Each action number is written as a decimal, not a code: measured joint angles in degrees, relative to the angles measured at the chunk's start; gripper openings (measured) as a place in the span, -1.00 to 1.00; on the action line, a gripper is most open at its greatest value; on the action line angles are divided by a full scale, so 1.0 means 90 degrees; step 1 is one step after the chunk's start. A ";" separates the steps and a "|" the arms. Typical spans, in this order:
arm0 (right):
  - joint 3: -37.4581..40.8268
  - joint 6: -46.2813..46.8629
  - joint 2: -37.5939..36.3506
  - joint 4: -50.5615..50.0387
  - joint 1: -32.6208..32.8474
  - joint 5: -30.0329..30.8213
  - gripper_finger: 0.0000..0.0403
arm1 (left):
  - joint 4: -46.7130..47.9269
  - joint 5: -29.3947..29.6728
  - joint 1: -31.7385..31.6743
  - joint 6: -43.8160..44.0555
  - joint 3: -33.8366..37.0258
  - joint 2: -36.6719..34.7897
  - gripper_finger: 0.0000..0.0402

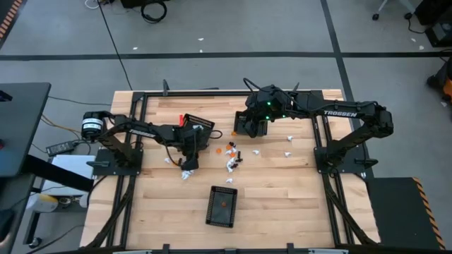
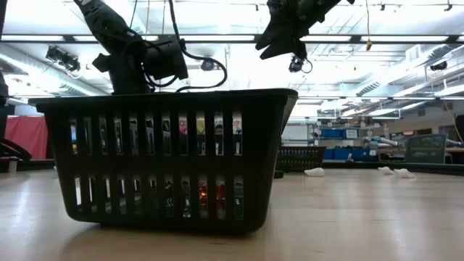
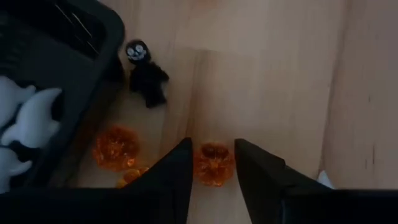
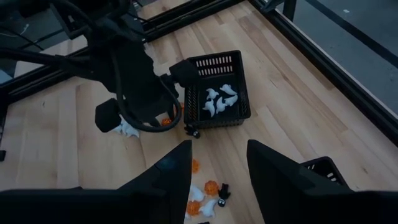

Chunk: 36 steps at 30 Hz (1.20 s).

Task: Sort Halloween decoration
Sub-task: Put the orange pumpkin toy into the bottom black basket

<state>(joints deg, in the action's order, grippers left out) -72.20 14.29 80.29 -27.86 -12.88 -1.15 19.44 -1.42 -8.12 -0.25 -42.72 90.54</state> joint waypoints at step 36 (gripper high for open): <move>0.0000 0.0102 0.0000 -0.0005 0.0000 -0.0110 -0.21 | 0.1097 -0.0271 0.0027 0.0262 -0.0925 0.0388 -0.66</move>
<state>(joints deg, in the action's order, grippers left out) -72.20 15.21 80.29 -27.90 -12.88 -2.14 29.31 -3.85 -7.88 2.11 -51.05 94.03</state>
